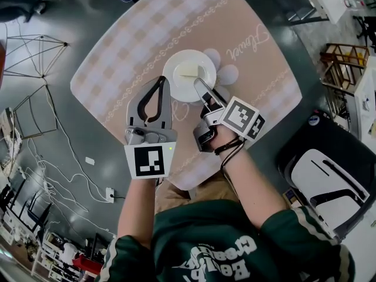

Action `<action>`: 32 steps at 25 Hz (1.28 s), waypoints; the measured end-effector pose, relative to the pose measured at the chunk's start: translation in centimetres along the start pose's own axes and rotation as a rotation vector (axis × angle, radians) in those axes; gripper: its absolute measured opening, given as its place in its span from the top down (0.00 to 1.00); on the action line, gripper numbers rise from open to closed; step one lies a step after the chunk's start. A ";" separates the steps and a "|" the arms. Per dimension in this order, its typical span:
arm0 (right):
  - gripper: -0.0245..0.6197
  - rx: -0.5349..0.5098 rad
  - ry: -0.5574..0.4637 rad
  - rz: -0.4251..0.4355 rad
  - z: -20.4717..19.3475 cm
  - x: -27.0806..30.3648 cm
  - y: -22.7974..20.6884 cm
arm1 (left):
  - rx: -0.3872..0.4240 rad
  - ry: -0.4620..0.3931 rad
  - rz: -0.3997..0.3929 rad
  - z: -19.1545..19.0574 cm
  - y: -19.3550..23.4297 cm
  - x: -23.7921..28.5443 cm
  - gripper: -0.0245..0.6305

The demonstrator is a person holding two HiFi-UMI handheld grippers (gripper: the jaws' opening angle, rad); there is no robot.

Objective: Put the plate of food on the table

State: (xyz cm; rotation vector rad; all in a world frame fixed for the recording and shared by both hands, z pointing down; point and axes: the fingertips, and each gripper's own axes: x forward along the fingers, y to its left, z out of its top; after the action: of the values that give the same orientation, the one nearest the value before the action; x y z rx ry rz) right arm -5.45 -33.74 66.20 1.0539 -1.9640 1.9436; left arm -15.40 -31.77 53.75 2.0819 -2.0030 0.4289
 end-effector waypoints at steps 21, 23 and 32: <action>0.64 -0.226 0.020 -0.126 0.5 -2.7 -2.0 | -0.044 0.003 -0.007 0.8 -1.0 -0.9 0.95; 0.64 -0.304 0.027 -0.119 0.6 -3.0 -1.4 | -0.043 0.000 -0.009 1.1 -0.9 -1.2 0.95; 0.64 -0.716 -0.002 -0.072 1.7 -6.6 3.7 | -0.040 -0.034 -0.032 4.8 -1.5 -4.0 0.95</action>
State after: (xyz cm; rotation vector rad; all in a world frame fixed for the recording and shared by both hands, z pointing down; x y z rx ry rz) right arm -2.23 -33.45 59.14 0.8891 -2.2962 1.0371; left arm -13.78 -29.69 47.91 2.1077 -1.9766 0.3472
